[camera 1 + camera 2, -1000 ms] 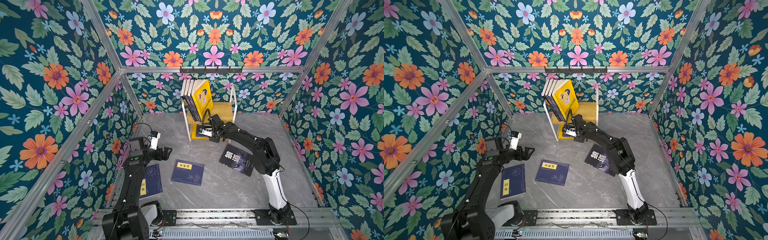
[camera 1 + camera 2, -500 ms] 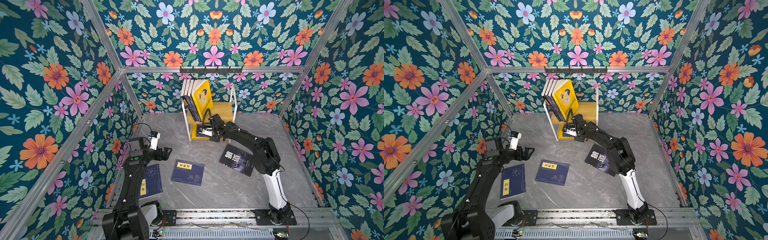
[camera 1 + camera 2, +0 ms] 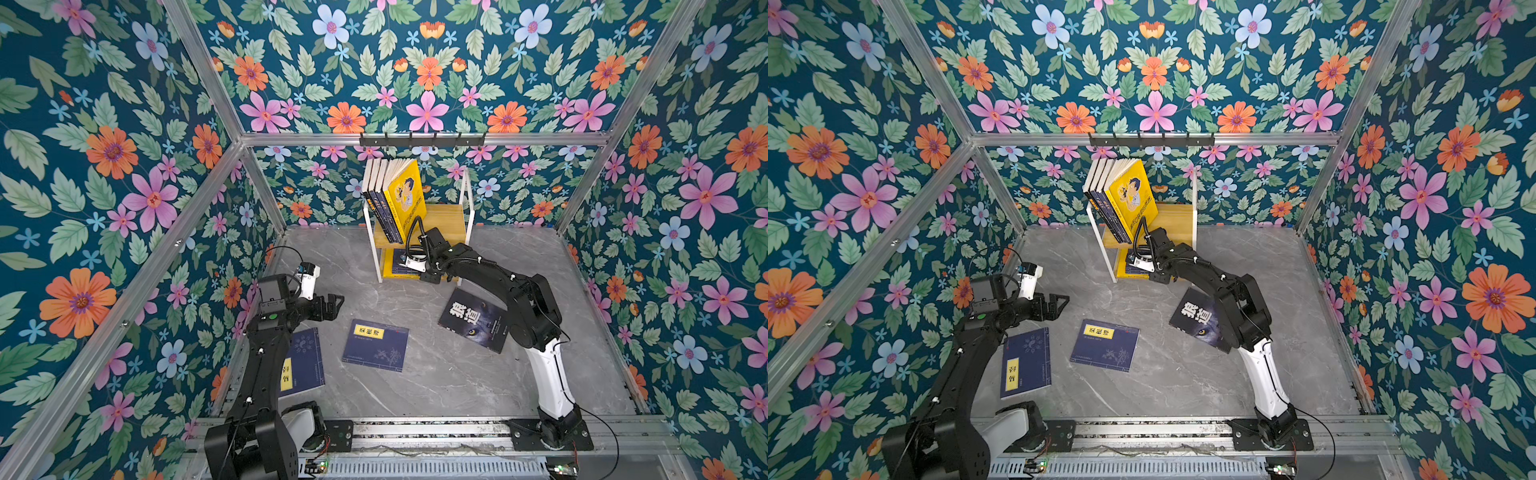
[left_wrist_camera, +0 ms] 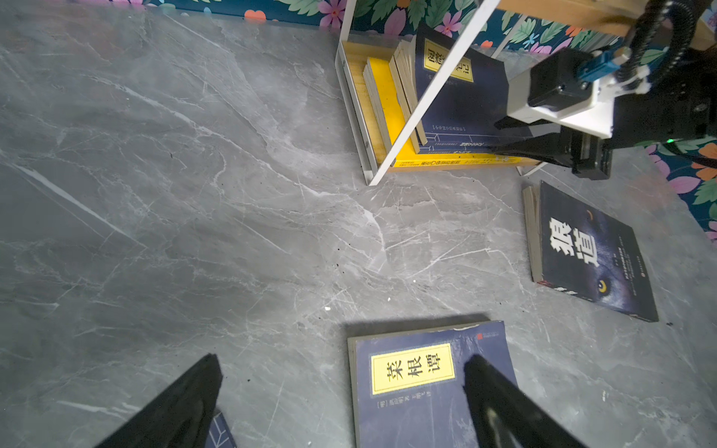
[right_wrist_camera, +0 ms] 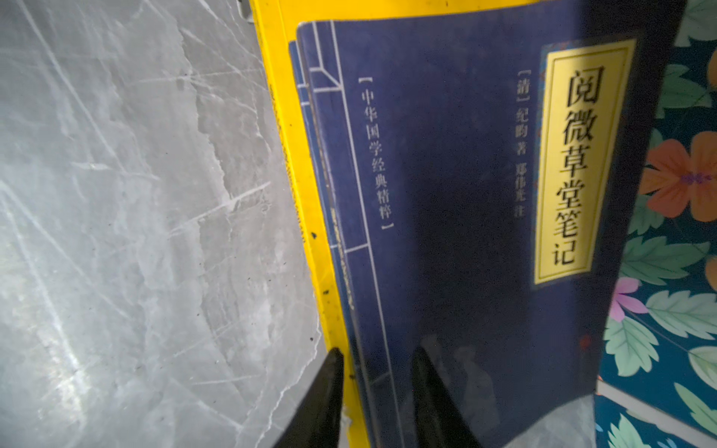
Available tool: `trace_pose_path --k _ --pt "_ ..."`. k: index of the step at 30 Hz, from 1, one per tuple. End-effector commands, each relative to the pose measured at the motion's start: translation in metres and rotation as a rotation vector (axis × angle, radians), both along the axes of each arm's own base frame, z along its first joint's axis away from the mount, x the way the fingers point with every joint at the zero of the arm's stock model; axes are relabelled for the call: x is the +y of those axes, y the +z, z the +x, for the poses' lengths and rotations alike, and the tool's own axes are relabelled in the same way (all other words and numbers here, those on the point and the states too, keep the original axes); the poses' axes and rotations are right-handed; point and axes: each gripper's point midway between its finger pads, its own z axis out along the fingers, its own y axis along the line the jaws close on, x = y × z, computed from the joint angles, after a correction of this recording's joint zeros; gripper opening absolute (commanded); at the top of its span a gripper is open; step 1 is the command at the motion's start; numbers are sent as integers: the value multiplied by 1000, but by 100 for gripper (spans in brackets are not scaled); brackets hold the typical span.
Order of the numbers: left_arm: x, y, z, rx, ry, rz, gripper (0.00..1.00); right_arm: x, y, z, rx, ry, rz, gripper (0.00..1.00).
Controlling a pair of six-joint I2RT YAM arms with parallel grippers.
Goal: Stacking books/files
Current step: Move the book to the bookshelf, then pick up the book from the center of the table.
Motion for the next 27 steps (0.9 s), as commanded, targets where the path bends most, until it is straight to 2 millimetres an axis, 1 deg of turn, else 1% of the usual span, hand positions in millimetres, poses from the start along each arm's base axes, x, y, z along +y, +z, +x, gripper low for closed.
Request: trace_pose_path --k 1,4,8,10,11,12,14,15,19,22,24,27 --pt "-10 4 0 -11 -43 -51 100 8 30 -9 -34 8 68 42" --pt "-15 1 -1 -2 -69 -76 100 12 50 -31 -48 22 97 48" --pt "-22 -8 -3 17 -99 -62 100 15 67 -70 -48 -3 154 53" --pt "-24 -15 -2 34 -103 -45 100 16 73 -91 -31 -43 219 55" --pt "-26 -18 -3 41 -111 -42 100 19 75 -105 -16 -50 256 56" --pt "-28 -21 -3 51 -117 -41 100 20 74 -118 2 -62 292 58" --pt "-30 -26 -2 70 -115 -47 100 22 74 -138 28 -92 347 59" --pt "-32 -28 -1 79 -120 -59 100 22 84 -149 30 -113 395 60" --pt "-41 -34 -3 89 -168 -89 100 22 84 -179 90 -244 519 61" --pt "-39 -50 -4 126 -159 -54 100 24 80 -198 175 -390 652 62" --pt "-37 -59 -4 150 -149 -36 95 30 72 -214 290 -481 751 64" --pt "-41 -71 -3 194 -144 -43 88 36 53 -224 462 -642 842 65"
